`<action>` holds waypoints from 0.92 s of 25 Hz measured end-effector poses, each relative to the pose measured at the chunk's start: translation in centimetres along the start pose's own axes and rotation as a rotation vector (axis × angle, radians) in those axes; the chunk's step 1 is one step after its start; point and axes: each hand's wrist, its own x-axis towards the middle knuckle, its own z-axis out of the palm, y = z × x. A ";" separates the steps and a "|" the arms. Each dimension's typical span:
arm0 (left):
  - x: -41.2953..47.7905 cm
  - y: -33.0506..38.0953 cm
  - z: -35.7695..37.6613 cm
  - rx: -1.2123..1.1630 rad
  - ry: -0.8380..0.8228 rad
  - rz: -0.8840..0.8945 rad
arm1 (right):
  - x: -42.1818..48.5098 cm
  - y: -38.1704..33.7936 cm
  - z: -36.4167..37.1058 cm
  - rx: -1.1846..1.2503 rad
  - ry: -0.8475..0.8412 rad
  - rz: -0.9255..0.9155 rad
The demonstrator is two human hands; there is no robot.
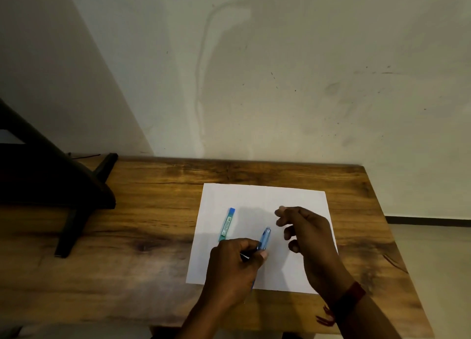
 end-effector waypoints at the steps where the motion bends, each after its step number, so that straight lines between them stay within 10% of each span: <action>1: 0.1 0.0 0.0 -0.002 0.015 0.001 | 0.5 0.1 -0.6 -0.018 0.039 -0.020; 8: 1.0 -0.3 -0.1 -0.064 0.054 -0.023 | 2.6 2.7 -2.7 -0.795 0.220 -0.244; 23: 1.1 -0.5 0.3 -0.096 -0.003 -0.023 | 3.2 3.4 -3.0 -0.793 0.227 -0.171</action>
